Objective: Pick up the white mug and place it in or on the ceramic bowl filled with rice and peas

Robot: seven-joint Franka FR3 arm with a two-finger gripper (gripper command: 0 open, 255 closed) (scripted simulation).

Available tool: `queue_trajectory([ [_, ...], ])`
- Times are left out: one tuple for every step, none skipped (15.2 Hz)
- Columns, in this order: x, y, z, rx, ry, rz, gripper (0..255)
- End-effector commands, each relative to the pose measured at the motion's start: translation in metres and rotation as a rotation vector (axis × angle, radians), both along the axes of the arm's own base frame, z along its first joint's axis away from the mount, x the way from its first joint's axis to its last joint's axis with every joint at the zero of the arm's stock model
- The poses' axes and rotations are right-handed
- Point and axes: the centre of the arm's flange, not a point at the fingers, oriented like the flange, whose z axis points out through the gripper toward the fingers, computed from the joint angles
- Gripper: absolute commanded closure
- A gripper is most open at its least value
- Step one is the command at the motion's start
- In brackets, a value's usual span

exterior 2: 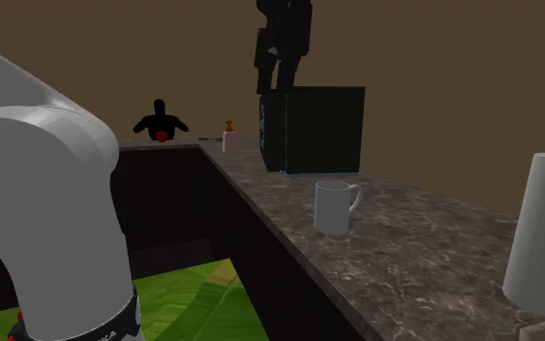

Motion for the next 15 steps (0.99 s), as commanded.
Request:
queue_trajectory([
  [0.000, 0.000, 0.000, 0.000, 0.000, 0.000, 0],
  [0.007, 0.005, -0.009, -0.002, -0.007, 0.009, 0],
  [0.015, 0.011, -0.017, -0.003, -0.014, 0.018, 0],
  [0.022, 0.017, -0.026, -0.005, -0.022, 0.028, 0],
  [0.030, 0.022, -0.035, -0.007, -0.029, 0.037, 0],
  [0.037, 0.028, -0.043, -0.009, -0.036, 0.046, 0],
  [0.044, 0.034, -0.052, -0.010, -0.043, 0.055, 0],
  [0.052, 0.039, -0.060, -0.012, -0.050, 0.064, 0],
  [0.059, 0.045, -0.068, -0.014, -0.058, 0.073, 0],
  [0.067, 0.051, -0.077, -0.016, -0.065, 0.083, 0],
  [0.074, 0.057, -0.085, -0.017, -0.072, 0.092, 0],
  [0.082, 0.063, -0.093, -0.019, -0.079, 0.101, 0],
  [0.089, 0.069, -0.102, -0.021, -0.087, 0.110, 0],
  [0.097, 0.075, -0.110, -0.023, -0.094, 0.119, 0],
  [0.104, 0.081, -0.118, -0.024, -0.101, 0.129, 0],
])
